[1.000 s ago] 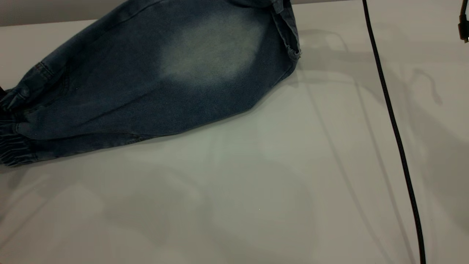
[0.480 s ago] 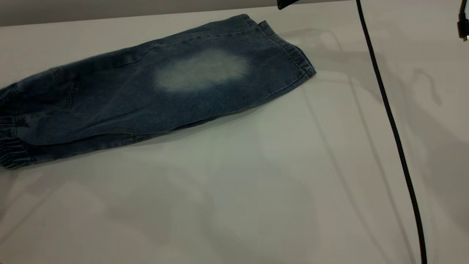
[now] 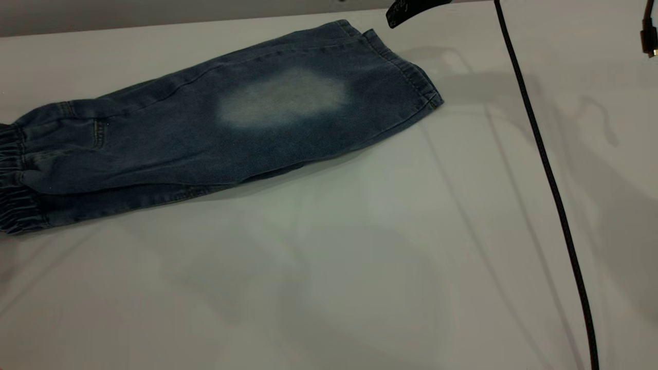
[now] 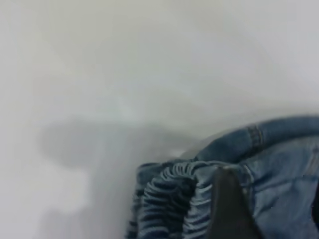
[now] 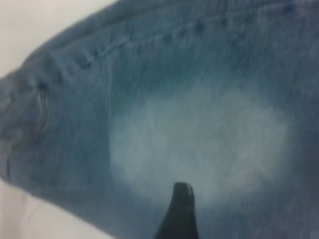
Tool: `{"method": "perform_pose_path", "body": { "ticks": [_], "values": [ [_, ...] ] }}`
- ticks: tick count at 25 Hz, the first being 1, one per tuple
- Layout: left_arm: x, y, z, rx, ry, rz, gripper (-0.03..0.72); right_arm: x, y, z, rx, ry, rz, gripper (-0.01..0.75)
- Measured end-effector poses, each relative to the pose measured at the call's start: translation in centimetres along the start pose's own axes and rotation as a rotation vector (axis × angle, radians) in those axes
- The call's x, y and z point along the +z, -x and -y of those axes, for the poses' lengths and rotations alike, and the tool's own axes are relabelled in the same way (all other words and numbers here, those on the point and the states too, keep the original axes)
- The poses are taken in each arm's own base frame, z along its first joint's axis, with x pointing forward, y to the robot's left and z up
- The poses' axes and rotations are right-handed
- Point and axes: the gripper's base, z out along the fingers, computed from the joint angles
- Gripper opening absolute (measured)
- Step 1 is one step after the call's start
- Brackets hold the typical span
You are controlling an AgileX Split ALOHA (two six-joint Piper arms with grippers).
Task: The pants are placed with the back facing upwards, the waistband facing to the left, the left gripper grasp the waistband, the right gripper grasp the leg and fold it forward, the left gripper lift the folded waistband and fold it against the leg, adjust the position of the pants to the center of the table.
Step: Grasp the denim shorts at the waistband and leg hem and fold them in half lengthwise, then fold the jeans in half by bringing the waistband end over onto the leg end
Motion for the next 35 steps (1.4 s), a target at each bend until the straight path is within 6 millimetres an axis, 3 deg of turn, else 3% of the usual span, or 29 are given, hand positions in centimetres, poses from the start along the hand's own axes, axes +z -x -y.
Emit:
{"method": "perform_pose_path", "body": {
  "ticks": [6, 11, 18, 22, 29, 35],
  "values": [
    [0.0, -0.8, -0.4, 0.206, 0.015, -0.033, 0.458, 0.2, -0.5, -0.5, -0.069, 0.023, -0.054, 0.577],
    [0.1, -1.8, -0.8, 0.297, 0.009, -0.064, 0.467, 0.2, -0.4, -0.7, -0.053, 0.046, -0.043, 0.575],
    [-2.2, -0.3, -0.4, 0.285, -0.017, 0.025, 0.467, 0.2, -0.5, -1.1, -0.051, 0.085, -0.048, 0.574],
    [-5.2, 1.3, 0.1, 0.267, -0.082, 0.132, 0.467, 0.2, -0.7, -1.2, -0.052, 0.098, -0.074, 0.574],
    [-12.7, 3.2, 1.6, 0.263, -0.331, 0.358, 0.467, 0.7, -1.2, -2.1, -0.064, 0.122, -0.116, 0.574],
    [-19.3, 3.9, 0.7, 0.327, -0.365, 0.591, 0.466, 1.0, -1.5, -2.6, -0.072, 0.132, -0.142, 0.574]
  ]
}}
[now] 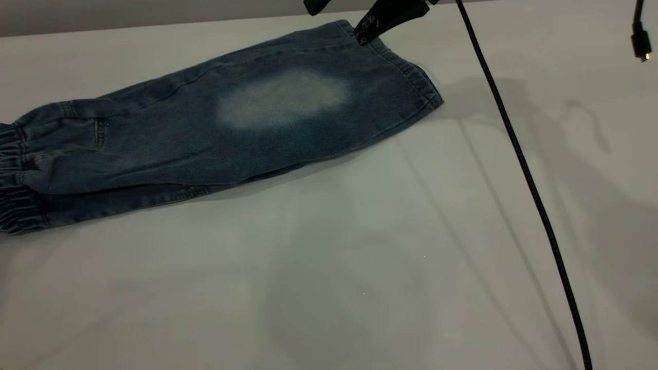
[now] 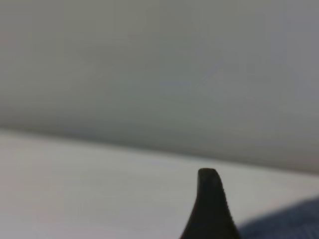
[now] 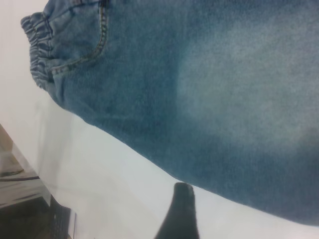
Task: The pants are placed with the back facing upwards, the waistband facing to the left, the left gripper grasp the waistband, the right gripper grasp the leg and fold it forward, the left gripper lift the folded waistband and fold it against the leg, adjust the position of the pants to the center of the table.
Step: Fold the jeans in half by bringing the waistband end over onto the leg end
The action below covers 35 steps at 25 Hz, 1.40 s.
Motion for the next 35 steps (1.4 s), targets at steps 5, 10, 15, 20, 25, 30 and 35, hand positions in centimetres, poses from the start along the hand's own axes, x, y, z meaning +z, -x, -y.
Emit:
{"method": "perform_pose_path", "body": {
  "ticks": [5, 10, 15, 20, 25, 30, 35],
  "values": [
    [-3.4, 2.3, 0.4, 0.037, -0.015, 0.14, 0.445, 0.3, -0.2, -0.4, -0.002, 0.01, -0.022, 0.574],
    [-5.8, 4.3, 0.9, -0.069, -0.064, 0.253, 0.432, 0.3, -0.2, -0.4, 0.022, 0.011, -0.027, 0.574],
    [-6.2, 4.4, 1.6, -0.07, -0.137, 0.265, 0.432, 0.3, -0.3, -0.4, 0.022, 0.011, -0.028, 0.574],
    [-6.3, 4.4, 2.2, -0.23, -0.231, 0.248, 0.43, 0.3, -0.3, -0.4, 0.022, 0.015, -0.036, 0.574],
    [-6.5, 4.4, 3.3, -0.576, -0.398, 0.172, 0.43, 0.3, -0.3, -0.4, 0.022, 0.015, -0.035, 0.574],
    [-7.1, 4.0, 4.9, -0.762, -0.589, 0.019, 0.425, 0.3, -0.3, -0.4, 0.022, 0.016, -0.037, 0.574],
    [-6.9, 2.8, 5.0, -0.606, -0.542, -0.079, 0.396, 0.3, -0.5, -0.5, 0.022, 0.023, -0.054, 0.574]
  ]
}}
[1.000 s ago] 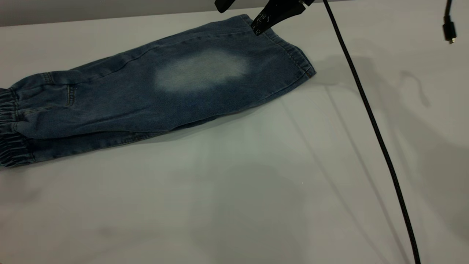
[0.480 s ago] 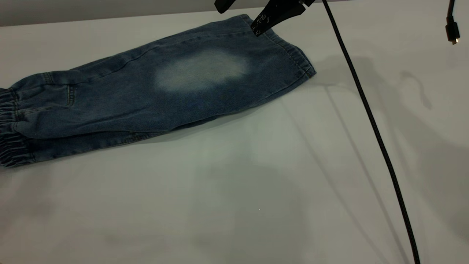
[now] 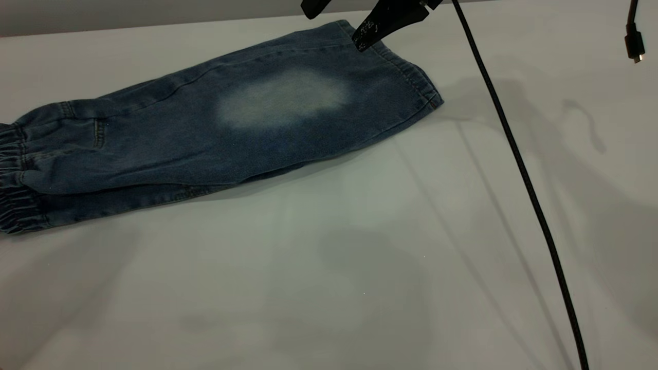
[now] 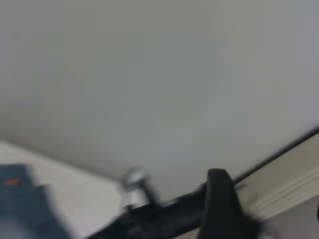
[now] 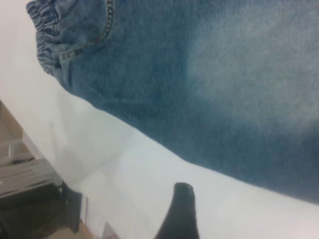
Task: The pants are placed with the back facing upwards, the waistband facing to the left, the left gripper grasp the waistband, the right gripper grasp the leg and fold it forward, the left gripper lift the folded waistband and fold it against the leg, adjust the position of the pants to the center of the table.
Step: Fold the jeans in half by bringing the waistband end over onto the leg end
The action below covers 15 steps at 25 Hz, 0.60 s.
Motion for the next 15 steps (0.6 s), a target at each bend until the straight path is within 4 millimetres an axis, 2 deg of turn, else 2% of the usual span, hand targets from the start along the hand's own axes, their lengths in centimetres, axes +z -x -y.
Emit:
{"method": "perform_pose_path", "body": {
  "ticks": [4, 10, 15],
  "values": [
    [0.5, 0.1, -1.8, 0.263, 0.158, -0.034, 0.383, 0.0, 0.0, 0.0, 0.0, 0.0, 0.001, 0.574],
    [0.5, -0.5, -4.3, 0.881, 0.328, -0.272, 0.383, 0.0, 0.0, 0.0, 0.001, 0.0, 0.001, 0.574],
    [-0.2, -0.3, -6.0, 1.221, 0.466, -0.452, 0.383, 0.0, 0.0, 0.0, 0.004, 0.002, -0.001, 0.574]
  ]
}}
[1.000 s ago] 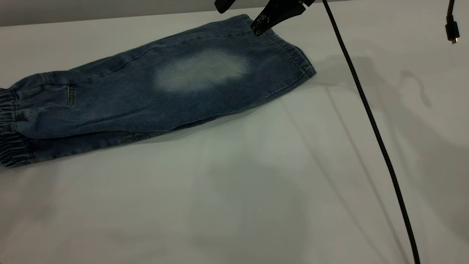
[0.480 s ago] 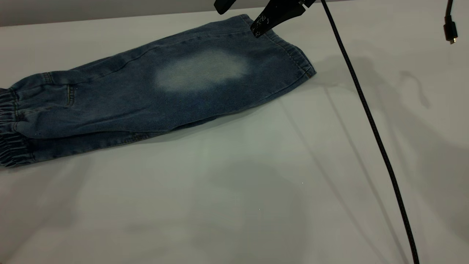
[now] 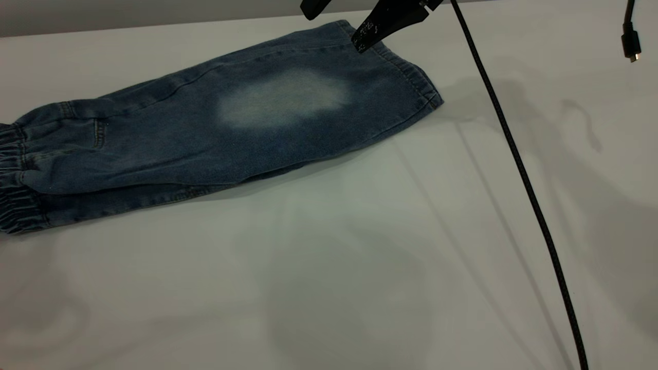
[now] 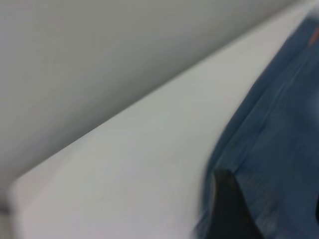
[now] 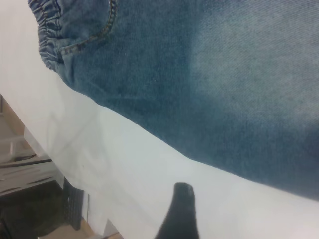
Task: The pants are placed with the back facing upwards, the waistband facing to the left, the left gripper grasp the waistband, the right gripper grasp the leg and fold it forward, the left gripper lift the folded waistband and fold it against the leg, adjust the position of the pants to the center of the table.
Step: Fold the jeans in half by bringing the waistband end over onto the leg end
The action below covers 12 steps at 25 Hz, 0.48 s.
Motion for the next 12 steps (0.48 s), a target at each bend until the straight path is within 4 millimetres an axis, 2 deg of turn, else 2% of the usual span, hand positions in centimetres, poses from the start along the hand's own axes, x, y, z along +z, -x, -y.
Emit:
{"method": "perform_pose_path", "body": {
  "ticks": [3, 6, 10, 12],
  "values": [
    [0.0, -1.2, -0.4, 0.104, 0.035, -0.135, 0.383, 0.0, 0.0, 0.0, 0.002, 0.0, -0.001, 0.574],
    [0.2, -2.3, -0.8, 0.087, 0.068, -0.264, 0.383, 0.0, 0.0, 0.0, 0.002, 0.001, -0.002, 0.574],
    [1.4, -3.7, -1.4, -0.096, 0.132, -0.416, 0.383, 0.0, 0.0, 0.0, 0.002, 0.001, -0.002, 0.574],
    [2.4, -4.2, -1.5, -0.273, 0.17, -0.462, 0.383, 0.0, 0.0, 0.0, 0.002, 0.001, -0.002, 0.574]
  ]
}}
